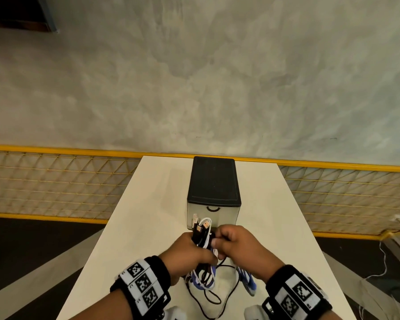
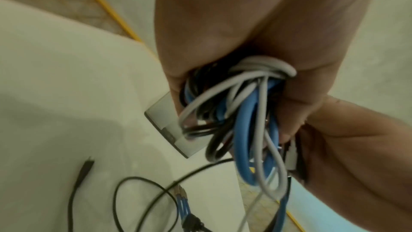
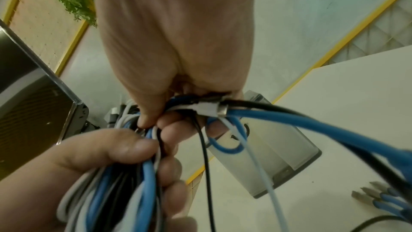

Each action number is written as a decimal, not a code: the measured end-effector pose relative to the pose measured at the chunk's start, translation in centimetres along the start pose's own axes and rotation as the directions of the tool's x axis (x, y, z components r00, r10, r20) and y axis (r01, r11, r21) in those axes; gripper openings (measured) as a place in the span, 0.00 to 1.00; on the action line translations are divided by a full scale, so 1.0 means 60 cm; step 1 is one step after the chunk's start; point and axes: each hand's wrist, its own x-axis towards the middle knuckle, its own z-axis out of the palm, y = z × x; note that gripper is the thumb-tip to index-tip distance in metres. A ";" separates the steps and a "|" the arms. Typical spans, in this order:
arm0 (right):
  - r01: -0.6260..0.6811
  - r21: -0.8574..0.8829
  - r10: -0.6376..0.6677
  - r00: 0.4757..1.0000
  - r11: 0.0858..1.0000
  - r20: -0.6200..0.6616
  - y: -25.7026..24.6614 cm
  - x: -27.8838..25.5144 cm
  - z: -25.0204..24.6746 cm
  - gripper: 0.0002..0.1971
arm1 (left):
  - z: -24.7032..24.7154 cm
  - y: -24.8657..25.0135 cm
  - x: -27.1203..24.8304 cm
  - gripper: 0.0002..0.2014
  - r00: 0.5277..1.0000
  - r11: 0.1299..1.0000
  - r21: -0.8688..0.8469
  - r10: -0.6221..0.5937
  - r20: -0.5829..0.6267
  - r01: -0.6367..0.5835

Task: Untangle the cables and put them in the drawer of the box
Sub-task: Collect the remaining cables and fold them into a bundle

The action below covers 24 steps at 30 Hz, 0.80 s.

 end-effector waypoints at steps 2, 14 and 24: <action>0.007 -0.014 -0.007 1.000 1.000 -0.012 0.001 0.001 0.000 0.14 | 0.000 0.002 -0.001 0.11 1.000 1.000 0.003 -0.010 0.010 0.010; -0.125 -0.161 0.129 0.992 0.979 0.014 0.055 -0.008 -0.038 0.06 | -0.056 0.075 0.014 0.07 0.961 0.993 0.044 0.115 -0.252 -0.107; -0.372 0.053 0.362 0.922 0.927 0.136 0.157 -0.046 -0.042 0.54 | -0.101 0.111 0.013 0.05 0.953 0.965 0.247 0.158 -0.259 -0.092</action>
